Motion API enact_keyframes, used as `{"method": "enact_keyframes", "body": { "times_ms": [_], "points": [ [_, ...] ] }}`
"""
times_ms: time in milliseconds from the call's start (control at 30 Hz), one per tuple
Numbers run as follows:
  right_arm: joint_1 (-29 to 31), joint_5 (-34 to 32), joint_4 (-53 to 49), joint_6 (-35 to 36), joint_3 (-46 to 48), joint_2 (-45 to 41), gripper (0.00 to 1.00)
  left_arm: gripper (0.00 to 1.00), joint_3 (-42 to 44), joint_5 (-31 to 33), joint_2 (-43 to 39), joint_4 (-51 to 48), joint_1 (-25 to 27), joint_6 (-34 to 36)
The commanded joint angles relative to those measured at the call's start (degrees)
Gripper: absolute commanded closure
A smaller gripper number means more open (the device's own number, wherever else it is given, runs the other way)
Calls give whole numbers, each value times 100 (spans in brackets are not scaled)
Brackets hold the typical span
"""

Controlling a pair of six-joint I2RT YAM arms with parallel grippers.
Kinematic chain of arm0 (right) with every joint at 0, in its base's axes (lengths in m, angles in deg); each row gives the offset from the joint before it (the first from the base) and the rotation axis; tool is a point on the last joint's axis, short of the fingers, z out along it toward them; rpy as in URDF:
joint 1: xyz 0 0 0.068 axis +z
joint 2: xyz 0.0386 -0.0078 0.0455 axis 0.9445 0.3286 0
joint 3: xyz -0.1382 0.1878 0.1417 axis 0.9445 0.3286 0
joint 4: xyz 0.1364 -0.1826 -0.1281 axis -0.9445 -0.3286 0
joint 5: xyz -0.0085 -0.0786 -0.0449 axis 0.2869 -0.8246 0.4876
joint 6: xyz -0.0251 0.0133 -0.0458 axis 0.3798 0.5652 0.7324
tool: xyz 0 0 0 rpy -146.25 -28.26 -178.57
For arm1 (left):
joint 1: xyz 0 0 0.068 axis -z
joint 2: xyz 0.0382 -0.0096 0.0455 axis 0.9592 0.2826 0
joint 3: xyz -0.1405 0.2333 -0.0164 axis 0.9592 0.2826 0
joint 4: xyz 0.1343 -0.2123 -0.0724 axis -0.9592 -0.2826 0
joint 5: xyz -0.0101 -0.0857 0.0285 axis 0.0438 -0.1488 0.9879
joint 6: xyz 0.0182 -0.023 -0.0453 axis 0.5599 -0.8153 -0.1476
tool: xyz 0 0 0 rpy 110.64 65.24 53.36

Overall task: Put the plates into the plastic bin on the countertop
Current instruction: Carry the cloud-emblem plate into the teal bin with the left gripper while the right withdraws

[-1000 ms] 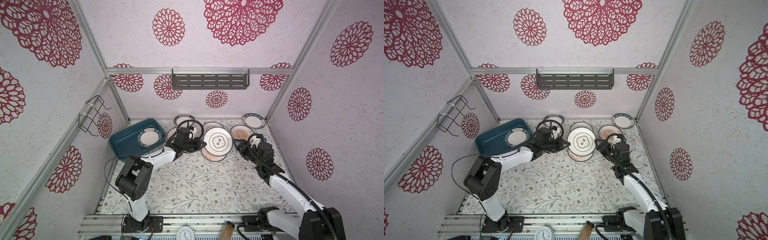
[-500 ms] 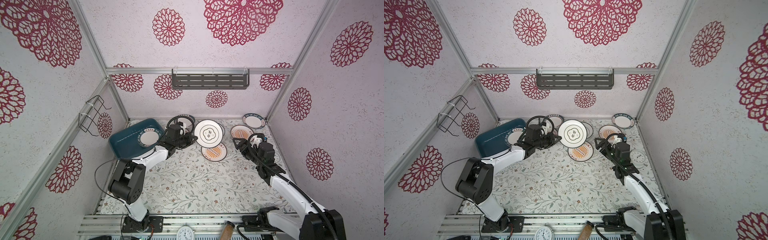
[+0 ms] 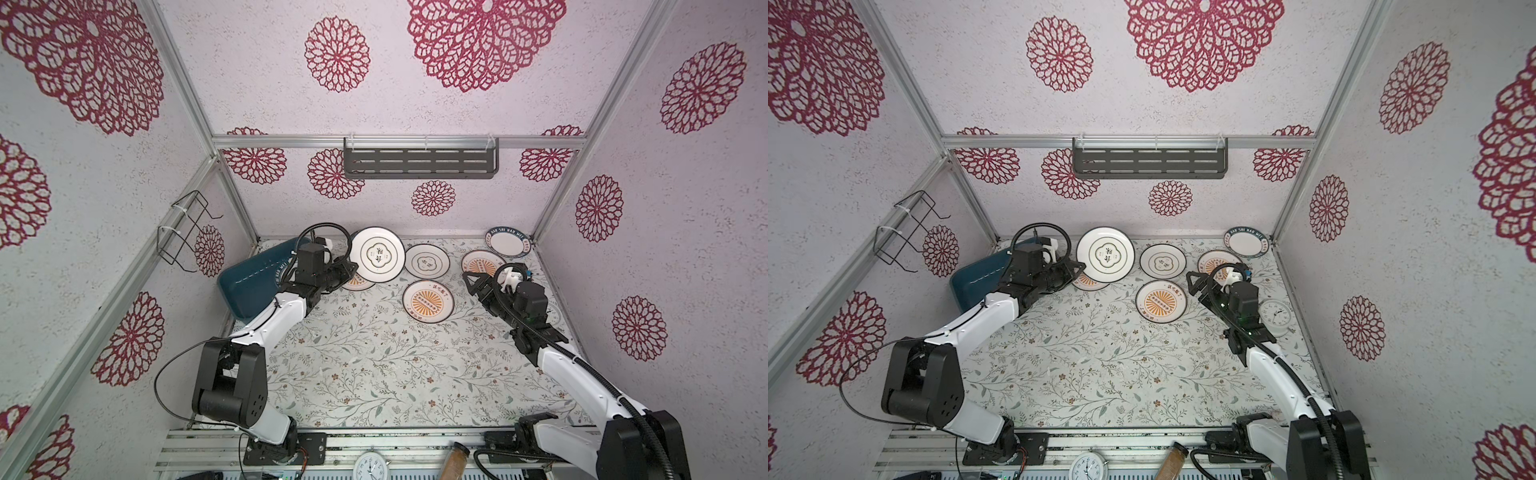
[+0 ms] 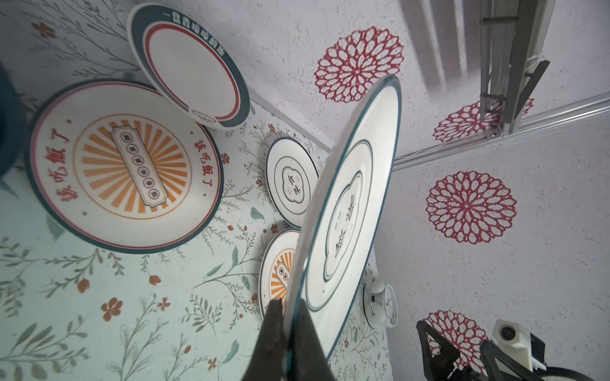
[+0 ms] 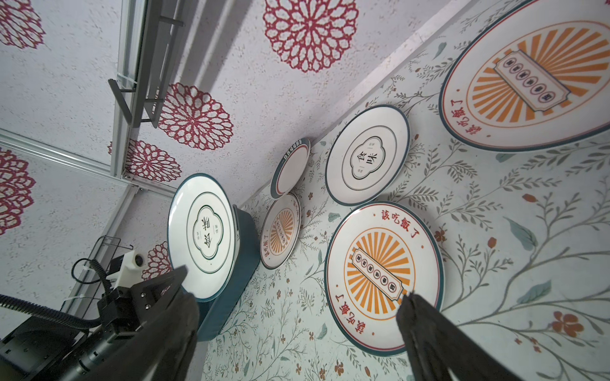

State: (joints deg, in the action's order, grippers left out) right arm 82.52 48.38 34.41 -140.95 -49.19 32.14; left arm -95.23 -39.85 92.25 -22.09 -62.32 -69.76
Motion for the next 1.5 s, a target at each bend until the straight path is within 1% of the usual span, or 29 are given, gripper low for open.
{"method": "enact_keyframes", "body": {
  "times_ms": [0, 67, 233, 333, 400, 500, 533, 667, 733, 800, 867, 933, 1033, 1100, 1200, 1300, 1467],
  "points": [
    [25, 95, 219, 216, -343, 95, 1, 100, 62, -99, -236, -59, -267, 165],
    [25, 117, 186, 274, -489, 203, 1, 100, -48, -234, -293, -399, -447, 328],
    [25, 377, 517, 259, -710, 516, 1, 100, -739, -286, -452, -1874, -773, 1013],
    [44, 463, 700, 189, -713, 653, 1, 100, -1114, -392, -511, -2439, -967, 1345],
    [73, 389, 691, 151, -730, 698, 1, 100, -1212, -301, -540, -2660, -1070, 1565],
    [112, 258, 651, 135, -725, 698, 1, 100, -1054, -130, -580, -2523, -1231, 1708],
    [120, 245, 619, 132, -729, 695, 1, 100, -1009, -178, -569, -2441, -1330, 1677],
    [169, 179, 500, 146, -759, 652, 1, 100, -815, -795, -485, -2171, -1874, 1342],
    [190, 117, 475, 123, -730, 617, 1, 100, -547, -970, -497, -1838, -2152, 1119],
    [200, 71, 472, 103, -689, 609, 1, 100, -381, -948, -491, -1669, -2355, 949],
    [200, 75, 506, 90, -662, 611, 1, 100, -361, -727, -427, -1745, -2509, 935],
    [201, 111, 534, 105, -667, 638, 1, 100, -422, -643, -324, -1891, -2640, 968],
    [201, 121, 565, 51, -670, 658, 1, 100, -470, -826, -84, -1882, -2904, 796],
    [201, 181, 757, -87, -638, 712, 1, 100, -369, -1003, 52, -1613, -3112, 589],
    [209, 291, 952, -159, -648, 838, 1, 100, -111, -1302, 245, -937, -3394, 173],
    [209, 378, 1065, -181, -666, 930, 1, 100, -149, -1275, 431, -874, -3507, 152],
    [217, 385, 1096, -142, -682, 1003, 1, 100, -341, -988, 760, -863, -3546, 129]
  ]
}}
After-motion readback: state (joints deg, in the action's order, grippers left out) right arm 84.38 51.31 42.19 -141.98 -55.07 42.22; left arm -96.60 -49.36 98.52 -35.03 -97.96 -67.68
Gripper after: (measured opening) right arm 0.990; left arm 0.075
